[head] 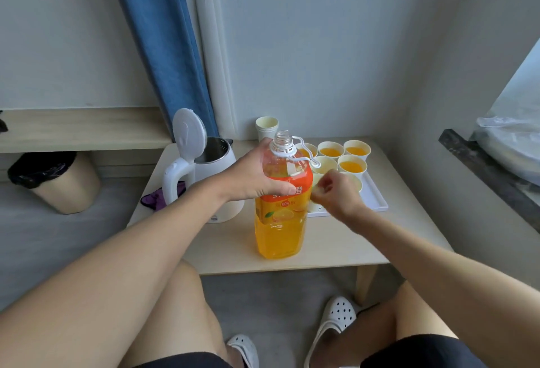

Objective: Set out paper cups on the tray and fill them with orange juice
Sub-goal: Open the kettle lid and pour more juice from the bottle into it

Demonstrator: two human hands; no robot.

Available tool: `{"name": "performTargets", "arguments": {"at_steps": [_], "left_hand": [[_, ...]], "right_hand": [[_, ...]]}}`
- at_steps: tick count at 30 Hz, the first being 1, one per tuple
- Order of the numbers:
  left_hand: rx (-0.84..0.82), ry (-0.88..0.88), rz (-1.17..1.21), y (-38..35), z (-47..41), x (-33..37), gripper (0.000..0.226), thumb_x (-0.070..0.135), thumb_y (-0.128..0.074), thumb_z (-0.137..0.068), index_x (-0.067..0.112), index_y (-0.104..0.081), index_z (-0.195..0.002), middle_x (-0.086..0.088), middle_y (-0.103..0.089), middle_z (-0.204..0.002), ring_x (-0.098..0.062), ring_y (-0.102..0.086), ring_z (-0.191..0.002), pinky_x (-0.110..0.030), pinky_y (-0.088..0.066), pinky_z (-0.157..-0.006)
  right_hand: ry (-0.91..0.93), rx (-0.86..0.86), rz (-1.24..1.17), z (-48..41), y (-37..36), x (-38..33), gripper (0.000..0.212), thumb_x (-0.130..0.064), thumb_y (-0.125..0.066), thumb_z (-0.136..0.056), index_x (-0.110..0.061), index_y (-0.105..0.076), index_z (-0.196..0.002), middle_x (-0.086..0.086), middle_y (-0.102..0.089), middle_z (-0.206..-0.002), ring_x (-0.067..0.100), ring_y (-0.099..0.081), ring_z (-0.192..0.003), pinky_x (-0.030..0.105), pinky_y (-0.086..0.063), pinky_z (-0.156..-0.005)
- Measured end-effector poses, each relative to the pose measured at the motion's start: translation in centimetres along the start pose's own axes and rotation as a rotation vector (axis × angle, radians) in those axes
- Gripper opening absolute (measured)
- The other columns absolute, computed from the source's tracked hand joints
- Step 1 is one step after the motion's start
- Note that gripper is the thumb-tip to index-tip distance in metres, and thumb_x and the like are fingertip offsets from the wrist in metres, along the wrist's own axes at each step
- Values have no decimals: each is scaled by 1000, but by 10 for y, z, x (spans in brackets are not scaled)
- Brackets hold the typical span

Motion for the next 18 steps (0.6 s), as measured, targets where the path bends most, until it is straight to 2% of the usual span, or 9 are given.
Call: {"name": "performTargets", "arguments": {"at_steps": [5,8,10,12,15,18], "left_hand": [[-6,-16,18,0,-3,-2,98,28,-93,-66,30,-38,-148,6,-59,-141,-14,-61,-127,-43,-56,-103],[9,-15,14,0,-3,-4,100,33,-93,-64,31,-38,-147,7,-59,-141,-14,-61,-127,-42,-56,-103],[5,-18,20,0,-2,-4,98,28,-93,-66,31,-38,-147,8,-58,-141,-12,-61,-127,-37,-57,-102],[4,-23,21,-1,-1,-3,94,20,-92,-70,28,-38,-147,7,-58,-140,-11,-61,-126,-32,-57,-100],[8,-29,19,-1,-2,-2,86,11,-90,-76,27,-39,-143,9,-58,-136,-8,-61,-123,-23,-57,-93],[7,-32,27,-1,-2,-2,90,17,-92,-73,28,-39,-144,8,-58,-138,-10,-61,-124,-27,-57,-96]], "right_hand": [[-54,-82,130,5,-46,39,6,-3,-68,-81,-8,-65,-84,7,-65,-81,21,-57,-76,28,-44,-63],[-79,-107,217,6,-65,63,17,-6,-61,-82,-6,-73,-94,12,-71,-92,23,-58,-78,28,-43,-66],[-81,-118,256,8,-72,73,17,-8,-60,-82,-7,-74,-93,12,-71,-93,27,-61,-80,32,-49,-68],[-81,-120,296,9,-76,79,14,-9,-62,-83,-6,-73,-91,13,-71,-94,29,-63,-84,38,-54,-74],[-91,-157,342,10,-78,88,18,-17,-64,-89,-9,-74,-101,12,-69,-108,27,-62,-99,36,-52,-85],[-58,-128,318,12,-66,79,26,-15,-61,-90,-13,-70,-114,9,-68,-119,27,-61,-109,35,-49,-92]]}}
Point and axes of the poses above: each hand's wrist, its own z-axis away from the middle knuckle, its own y-axis out of the back of the hand, x = y × z, the point moved 4 cm from there along -z, towards the middle knuckle
